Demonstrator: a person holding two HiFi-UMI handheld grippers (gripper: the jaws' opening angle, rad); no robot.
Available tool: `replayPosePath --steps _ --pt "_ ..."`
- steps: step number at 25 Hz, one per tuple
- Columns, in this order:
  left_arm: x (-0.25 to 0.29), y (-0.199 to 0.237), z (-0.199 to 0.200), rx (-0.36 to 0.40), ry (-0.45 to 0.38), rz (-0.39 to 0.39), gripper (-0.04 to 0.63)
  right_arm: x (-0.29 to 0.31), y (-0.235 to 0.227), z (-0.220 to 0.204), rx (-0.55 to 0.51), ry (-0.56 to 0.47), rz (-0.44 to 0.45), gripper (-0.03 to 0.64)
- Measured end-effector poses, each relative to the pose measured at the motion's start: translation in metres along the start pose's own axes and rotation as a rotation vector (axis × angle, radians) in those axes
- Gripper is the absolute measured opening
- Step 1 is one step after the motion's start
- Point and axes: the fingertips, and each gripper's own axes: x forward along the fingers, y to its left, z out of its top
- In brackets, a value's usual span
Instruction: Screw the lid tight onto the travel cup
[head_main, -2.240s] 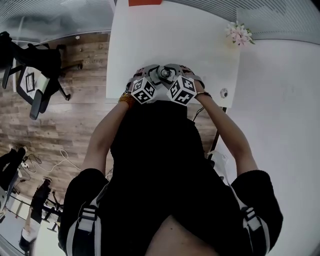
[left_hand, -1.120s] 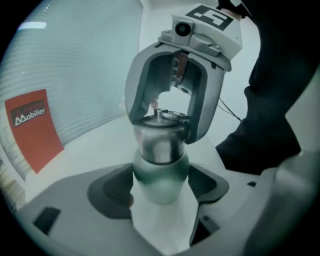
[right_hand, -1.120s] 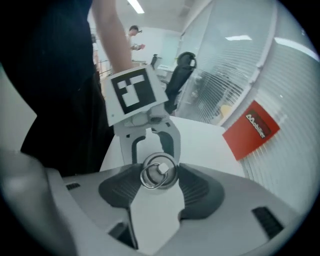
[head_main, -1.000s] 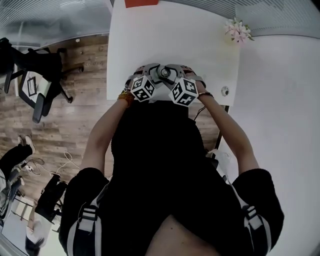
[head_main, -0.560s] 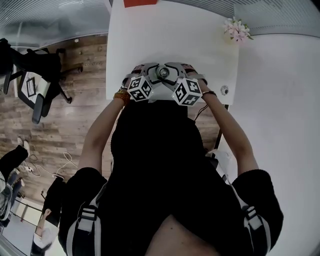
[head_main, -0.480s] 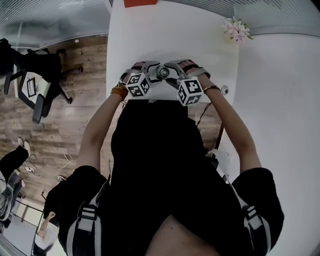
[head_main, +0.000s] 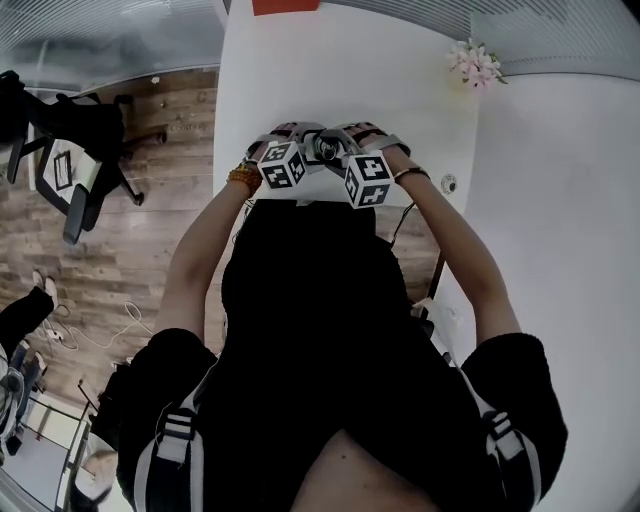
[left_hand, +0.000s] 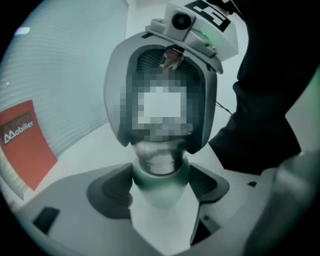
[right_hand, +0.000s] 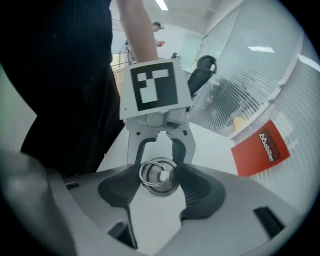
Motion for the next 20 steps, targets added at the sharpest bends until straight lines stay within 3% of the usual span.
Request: replayPosePath --steps 9,13,15,16,18,20 --pt "-0.001 0.003 -0.004 -0.186 -0.022 0.25 0.359 0.005 -0.012 0.008 0.356 -0.047 -0.187 0.248" --pt "-0.009 -0.001 -0.011 -0.205 -0.055 0.214 0.36 -0.01 -0.013 0.009 0.393 -0.119 -0.247 0.307" --pt "-0.032 -0.003 -0.014 -0.201 -0.101 0.196 0.36 -0.034 -0.013 0.009 0.403 -0.177 -0.3 0.305" --pt "-0.047 -0.003 -0.014 -0.208 -0.131 0.194 0.36 -0.049 -0.015 0.009 0.425 -0.221 -0.339 0.283" --pt "-0.08 0.001 -0.005 -0.265 -0.213 0.2 0.359 -0.08 -0.023 0.009 0.514 -0.31 -0.433 0.176" --pt "-0.111 0.014 0.015 -0.387 -0.338 0.226 0.351 -0.098 -0.037 0.005 0.654 -0.381 -0.516 0.101"
